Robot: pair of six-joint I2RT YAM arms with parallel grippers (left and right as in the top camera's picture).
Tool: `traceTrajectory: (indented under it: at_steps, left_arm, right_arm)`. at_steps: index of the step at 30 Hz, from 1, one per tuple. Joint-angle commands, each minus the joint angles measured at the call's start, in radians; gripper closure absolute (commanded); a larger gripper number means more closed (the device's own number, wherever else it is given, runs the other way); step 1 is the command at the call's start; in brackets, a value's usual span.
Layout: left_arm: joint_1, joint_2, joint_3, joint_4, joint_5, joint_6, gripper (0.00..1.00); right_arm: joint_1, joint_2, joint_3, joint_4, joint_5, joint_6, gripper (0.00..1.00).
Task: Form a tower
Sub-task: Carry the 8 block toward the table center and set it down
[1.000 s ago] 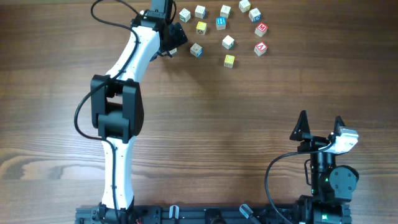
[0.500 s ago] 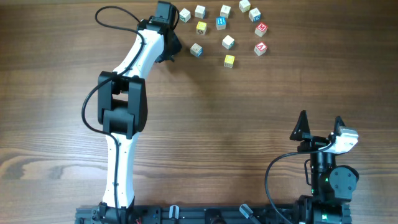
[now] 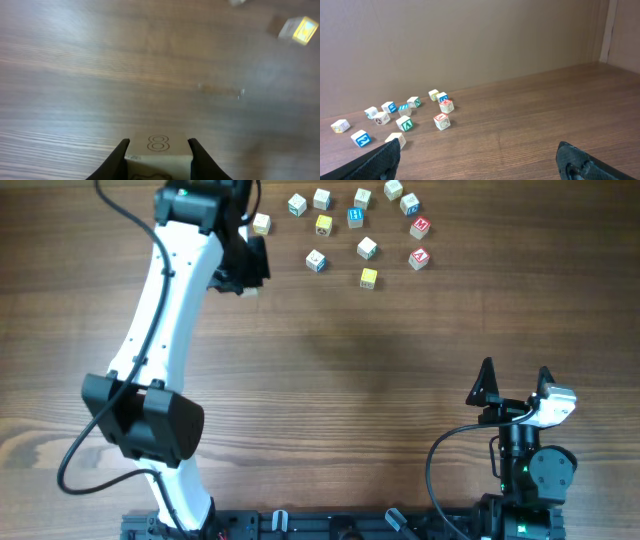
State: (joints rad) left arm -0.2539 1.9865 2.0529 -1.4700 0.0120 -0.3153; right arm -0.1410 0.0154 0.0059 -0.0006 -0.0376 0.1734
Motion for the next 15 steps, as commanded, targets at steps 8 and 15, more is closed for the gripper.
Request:
traceTrajectory:
  at_steps: [8, 15]
  left_arm:
    - [-0.112, 0.029, -0.674, 0.393, -0.063, -0.036, 0.96]
    - [-0.077, 0.029, -0.924, 0.708, -0.081, -0.050, 0.96]
  right_arm:
    - [-0.005, -0.005, -0.001, 0.002, -0.014, -0.014, 0.00]
    - [-0.005, -0.005, -0.001, 0.002, -0.014, -0.014, 0.00]
